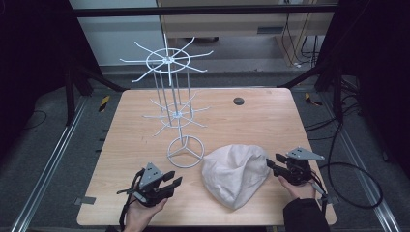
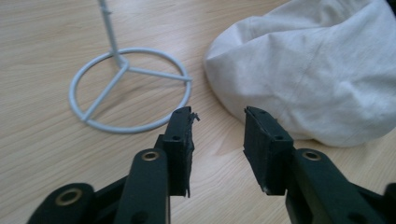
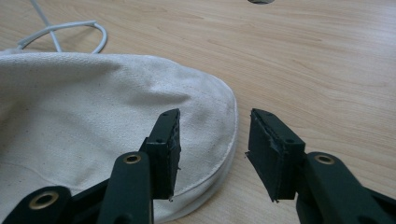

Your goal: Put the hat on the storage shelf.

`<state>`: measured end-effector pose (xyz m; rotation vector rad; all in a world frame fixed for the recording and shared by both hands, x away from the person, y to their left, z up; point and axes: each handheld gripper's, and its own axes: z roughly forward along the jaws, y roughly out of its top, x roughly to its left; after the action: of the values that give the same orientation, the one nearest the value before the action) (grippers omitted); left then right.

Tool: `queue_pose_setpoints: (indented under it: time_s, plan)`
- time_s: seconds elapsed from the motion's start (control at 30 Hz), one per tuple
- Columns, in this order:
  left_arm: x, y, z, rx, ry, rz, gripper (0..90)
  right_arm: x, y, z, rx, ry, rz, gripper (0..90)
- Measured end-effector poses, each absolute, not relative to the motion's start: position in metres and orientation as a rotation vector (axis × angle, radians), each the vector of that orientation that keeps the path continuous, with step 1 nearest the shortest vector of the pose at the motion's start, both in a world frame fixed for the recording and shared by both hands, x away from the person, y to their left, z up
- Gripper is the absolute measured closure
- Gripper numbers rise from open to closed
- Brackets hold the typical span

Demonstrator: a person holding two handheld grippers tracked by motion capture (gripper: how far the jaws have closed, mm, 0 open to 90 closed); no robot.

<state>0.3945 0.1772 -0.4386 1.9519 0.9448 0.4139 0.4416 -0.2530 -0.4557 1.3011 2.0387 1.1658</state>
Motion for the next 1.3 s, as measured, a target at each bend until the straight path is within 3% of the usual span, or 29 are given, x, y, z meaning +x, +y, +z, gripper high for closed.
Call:
queue_pose_setpoints:
  time_s: [0.37, 0.93, 1.07, 1.3]
  plan:
    - [0.4, 0.132, -0.441, 2.0, 0.858, 0.364, 50.0, 0.446, -0.248, -0.459, 1.295, 2.057, 1.163, 51.2]
    - [0.402, 0.096, -0.45, 2.055, 0.779, 0.335, 40.5, 0.462, -0.24, -0.475, 1.315, 2.107, 1.113, 45.4]
    - [0.404, 0.088, -0.457, 2.087, 0.77, 0.348, 42.2, 0.463, -0.242, -0.479, 1.334, 2.118, 1.091, 46.2]
    - [0.408, 0.082, -0.463, 2.114, 0.776, 0.369, 57.1, 0.464, -0.242, -0.481, 1.343, 2.15, 1.077, 54.8]
